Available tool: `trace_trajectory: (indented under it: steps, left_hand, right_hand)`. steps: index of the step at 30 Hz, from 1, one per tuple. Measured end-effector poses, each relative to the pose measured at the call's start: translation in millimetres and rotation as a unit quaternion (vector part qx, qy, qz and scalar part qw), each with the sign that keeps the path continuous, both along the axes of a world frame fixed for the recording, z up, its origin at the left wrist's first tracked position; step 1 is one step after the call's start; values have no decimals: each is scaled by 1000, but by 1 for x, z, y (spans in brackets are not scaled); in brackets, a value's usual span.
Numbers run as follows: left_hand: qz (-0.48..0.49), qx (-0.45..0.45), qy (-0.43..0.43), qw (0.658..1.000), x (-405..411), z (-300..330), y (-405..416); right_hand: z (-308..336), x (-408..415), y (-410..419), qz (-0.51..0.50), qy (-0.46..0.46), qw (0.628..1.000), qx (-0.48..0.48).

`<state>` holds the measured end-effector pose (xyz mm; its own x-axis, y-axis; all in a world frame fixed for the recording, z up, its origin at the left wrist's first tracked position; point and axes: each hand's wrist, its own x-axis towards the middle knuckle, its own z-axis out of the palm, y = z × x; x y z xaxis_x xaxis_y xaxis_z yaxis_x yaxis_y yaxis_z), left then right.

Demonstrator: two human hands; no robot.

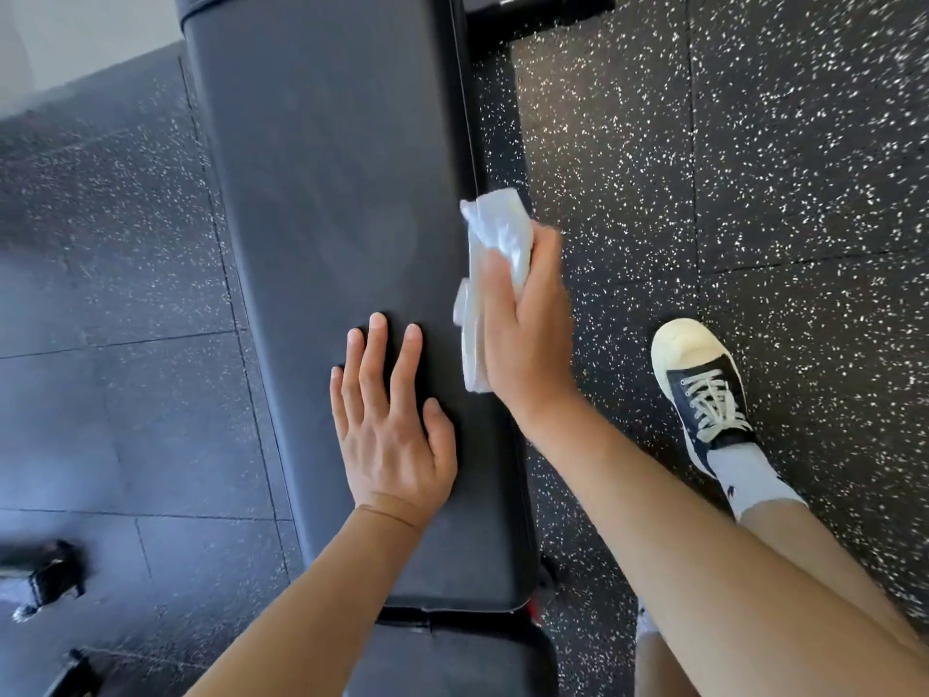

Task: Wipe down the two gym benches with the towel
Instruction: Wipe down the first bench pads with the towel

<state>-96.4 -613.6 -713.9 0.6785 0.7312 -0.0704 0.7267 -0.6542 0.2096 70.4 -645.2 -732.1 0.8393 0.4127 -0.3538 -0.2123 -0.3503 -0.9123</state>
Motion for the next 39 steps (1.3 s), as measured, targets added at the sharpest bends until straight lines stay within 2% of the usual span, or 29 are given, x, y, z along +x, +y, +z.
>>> trace_trajectory:
  steps: [6, 9, 13, 18, 22, 25, 29, 34, 37, 39]
  left_hand:
    - [1, 4, -5, 1000, 1, 1, -1]
    - [0, 3, -8, 1000, 1, 0, 0]
    - [-5, 10, -17, 1000, 0, -1, 0]
    - [-7, 16, -25, 1000, -3, -5, 1]
    - [-11, 13, -26, 1000, -2, -3, 0]
    - [-9, 11, -25, 1000, -2, -2, 1]
    - [-1, 8, -28, 1000, -1, -1, 0]
    - [0, 11, -27, 1000, -2, -4, 1]
    - [0, 7, -25, 1000, -2, -5, 0]
    - [5, 2, -24, 1000, -2, -5, 1]
  right_hand:
    - [11, -125, -132, 55, 29, 997, -39]
    - [14, -160, -169, 89, 15, 993, -71]
    - [13, -146, -154, 84, 11, 993, -88]
    - [9, -63, -60, 9, 8, 998, -55]
    - [4, -6, -3, -7, -21, 999, -42]
    - [4, -15, -13, -2, -36, 999, -19]
    - [5, -81, -82, 38, -27, 999, -22]
    - [10, -112, -134, 142, -103, 984, -26]
    - [11, -87, -111, 181, -169, 967, -54]
    - [16, -60, -73, 223, -263, 936, -69]
